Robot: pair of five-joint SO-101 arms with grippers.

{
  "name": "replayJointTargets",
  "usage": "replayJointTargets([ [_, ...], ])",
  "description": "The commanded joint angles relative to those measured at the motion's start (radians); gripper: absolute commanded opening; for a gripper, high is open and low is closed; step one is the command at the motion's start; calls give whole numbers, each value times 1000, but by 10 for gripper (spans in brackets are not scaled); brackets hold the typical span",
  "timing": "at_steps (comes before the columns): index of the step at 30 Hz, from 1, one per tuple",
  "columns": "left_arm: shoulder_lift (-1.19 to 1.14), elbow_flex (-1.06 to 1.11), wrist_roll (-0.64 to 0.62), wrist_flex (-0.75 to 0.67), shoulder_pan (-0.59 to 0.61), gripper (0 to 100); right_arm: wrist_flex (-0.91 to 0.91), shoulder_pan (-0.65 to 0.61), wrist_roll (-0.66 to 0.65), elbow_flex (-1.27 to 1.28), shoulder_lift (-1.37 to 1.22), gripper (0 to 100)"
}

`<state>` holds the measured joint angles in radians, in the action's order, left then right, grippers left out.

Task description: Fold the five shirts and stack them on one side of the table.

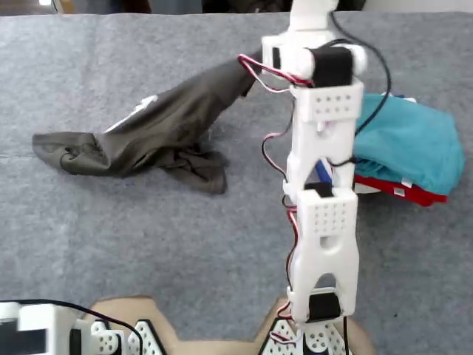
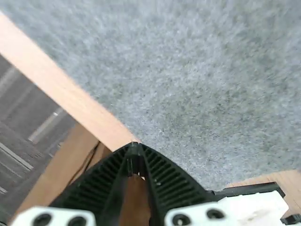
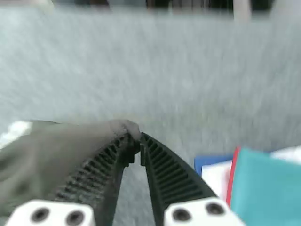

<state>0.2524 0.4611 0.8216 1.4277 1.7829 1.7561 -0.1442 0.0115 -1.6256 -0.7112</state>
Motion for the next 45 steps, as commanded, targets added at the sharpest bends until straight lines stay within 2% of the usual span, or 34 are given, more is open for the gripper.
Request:
replayJointTargets([
  [1, 141, -87, -86, 40, -47, 29, -3, -75, -21, -44, 180, 14],
  [8, 318, -124, -241, 40, -168, 29, -54, -144, -21, -39, 435, 13],
  [14, 396, -130, -367, 40, -352, 29, 14, -143, -20, -18, 618, 13],
  [17, 405, -176, -420, 69, -469, 29, 11, -89, -20, 84, 728, 13],
  [21, 361, -334, -522, 149, -674, 29, 11, -72, -23, 366, 929, 13],
  [27, 132, -568, -638, 258, -1092, 30, 5, -78, -48, 892, 1256, 13],
  [31, -69, -730, -683, 278, -1336, 34, 3, -74, -81, 1171, 1414, 13],
  [33, -155, -819, -686, 278, -1440, 87, 3, -72, -81, 1279, 1460, 13],
  [37, -299, -964, -686, 279, -1595, 214, 3, -26, -78, 1428, 1503, 13],
  [45, -666, -1132, -687, 239, -1816, 225, 3, 130, -71, 1569, 1429, 13],
])
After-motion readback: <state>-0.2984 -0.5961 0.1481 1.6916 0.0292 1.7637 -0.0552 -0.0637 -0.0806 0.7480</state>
